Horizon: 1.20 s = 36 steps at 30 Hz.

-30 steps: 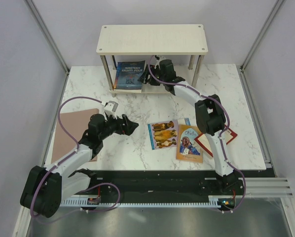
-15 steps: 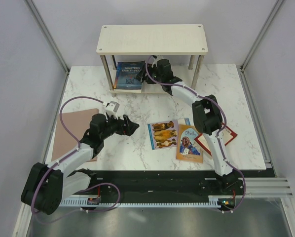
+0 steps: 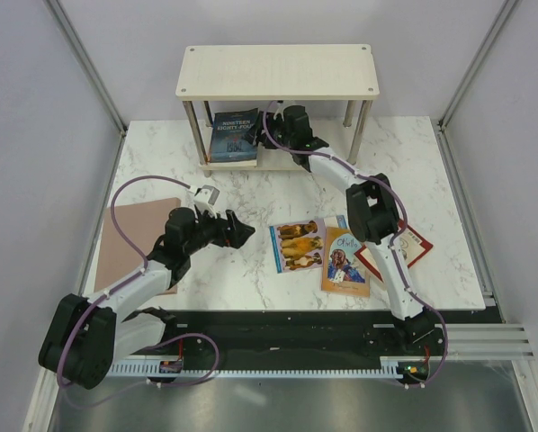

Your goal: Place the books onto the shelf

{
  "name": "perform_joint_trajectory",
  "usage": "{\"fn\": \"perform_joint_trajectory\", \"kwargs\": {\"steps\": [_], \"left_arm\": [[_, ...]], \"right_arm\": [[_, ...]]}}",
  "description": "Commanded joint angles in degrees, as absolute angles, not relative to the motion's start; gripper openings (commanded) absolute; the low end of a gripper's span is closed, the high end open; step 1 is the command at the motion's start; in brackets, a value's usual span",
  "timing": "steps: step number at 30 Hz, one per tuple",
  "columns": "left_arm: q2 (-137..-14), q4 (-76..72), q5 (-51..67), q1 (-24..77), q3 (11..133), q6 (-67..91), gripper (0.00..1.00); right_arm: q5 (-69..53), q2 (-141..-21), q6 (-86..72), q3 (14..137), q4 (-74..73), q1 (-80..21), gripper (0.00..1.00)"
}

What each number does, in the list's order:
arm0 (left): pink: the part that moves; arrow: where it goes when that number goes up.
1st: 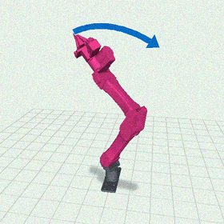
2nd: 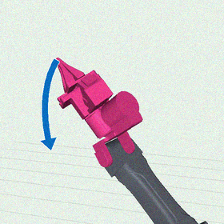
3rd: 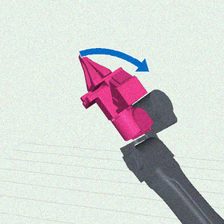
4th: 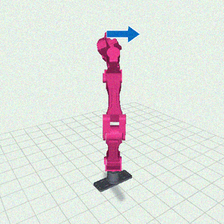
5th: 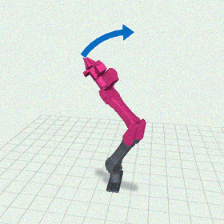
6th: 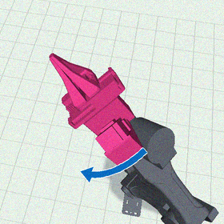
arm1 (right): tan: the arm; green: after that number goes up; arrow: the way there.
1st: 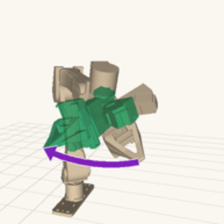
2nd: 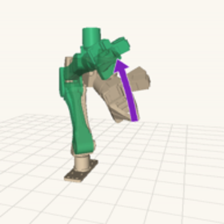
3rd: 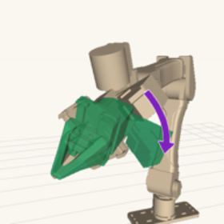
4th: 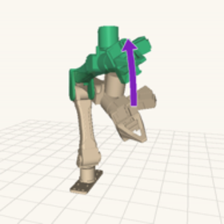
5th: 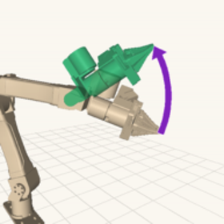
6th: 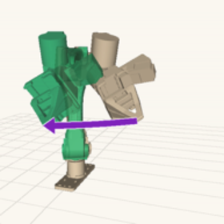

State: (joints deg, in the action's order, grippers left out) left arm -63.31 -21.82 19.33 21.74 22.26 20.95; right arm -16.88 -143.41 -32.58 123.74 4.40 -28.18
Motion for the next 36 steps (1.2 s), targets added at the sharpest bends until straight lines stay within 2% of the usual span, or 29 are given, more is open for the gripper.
{"fn": "perform_joint_trajectory", "kwargs": {"steps": [1, 6, 9, 16, 18, 21, 22, 24, 25, 27, 29, 32, 36], "left_arm": [[-63.6, -24.9, 18.3, 22.1, 24.0, 19.4, 0.99], [-63.4, -24.5, 18.5, 22.2, 24.0, 19.2, 0.99], [-62.8, -24.2, 18.3, 22.3, 23.6, 19.1, 1.0], [-61.9, -22.4, 18.4, 24.3, 24.6, 15.5, 1.0], [-62.7, -20.5, 17.4, 26.8, 26.9, 14.1, 0.95], [-66.8, -18.6, 16.5, 30.6, 31.4, 12.0, 0.81], [-68.2, -17.1, 15.8, 31.5, 32.8, 11.4, 0.66], [-73.8, -16.0, 15.2, 33.7, 36.9, 11.0, 0.49], [-76.1, -15.6, 15.4, 34.4, 38.1, 10.6, 0.32], [-82.2, -15.1, 16.8, 36.6, 42.3, 10.5, 0.1], [-85.9, -14.4, 18.3, 39.2, 46.6, 10.3, 0.02], [-93.1, -11.4, 17.8, 43.5, 51.6, 8.4, 0.02], [-99.1, -8.8, 17.1, 48.2, 60.2, 6.4, 0.02]], "right_arm": [[-18.3, -143.8, -31.9, 128.0, 8.4, -29.1, 0.76], [-16.9, -143.9, -31.8, 127.7, 8.2, -29.2, 0.77], [-13.7, -140.6, -31.4, 123.1, 10.2, -29.3, 0.77], [-1.5, -123.4, -24.2, 99.6, 14.9, -29.3, 0.81], [1.6, -115.5, -22.7, 93.9, 15.0, -29.3, 0.86], [6.0, -105.4, -20.7, 82.9, 14.7, -29.3, 0.97], [7.2, -103.4, -20.5, 78.8, 13.5, -29.2, 0.98], [7.8, -98.0, -19.8, 75.3, 11.4, -29.0, 0.98], [8.9, -96.5, -19.6, 72.1, 9.4, -28.9, 0.98], [9.7, -92.7, -20.1, 69.1, 7.0, -28.5, 0.98], [10.8, -89.4, -21.2, 64.6, 3.3, -27.9, 0.98], [13.3, -84.8, -23.5, 57.5, 0.2, -24.8, 0.98], [11.5, -78.3, -29.4, 47.1, -3.2, -14.8, 0.98]]}}
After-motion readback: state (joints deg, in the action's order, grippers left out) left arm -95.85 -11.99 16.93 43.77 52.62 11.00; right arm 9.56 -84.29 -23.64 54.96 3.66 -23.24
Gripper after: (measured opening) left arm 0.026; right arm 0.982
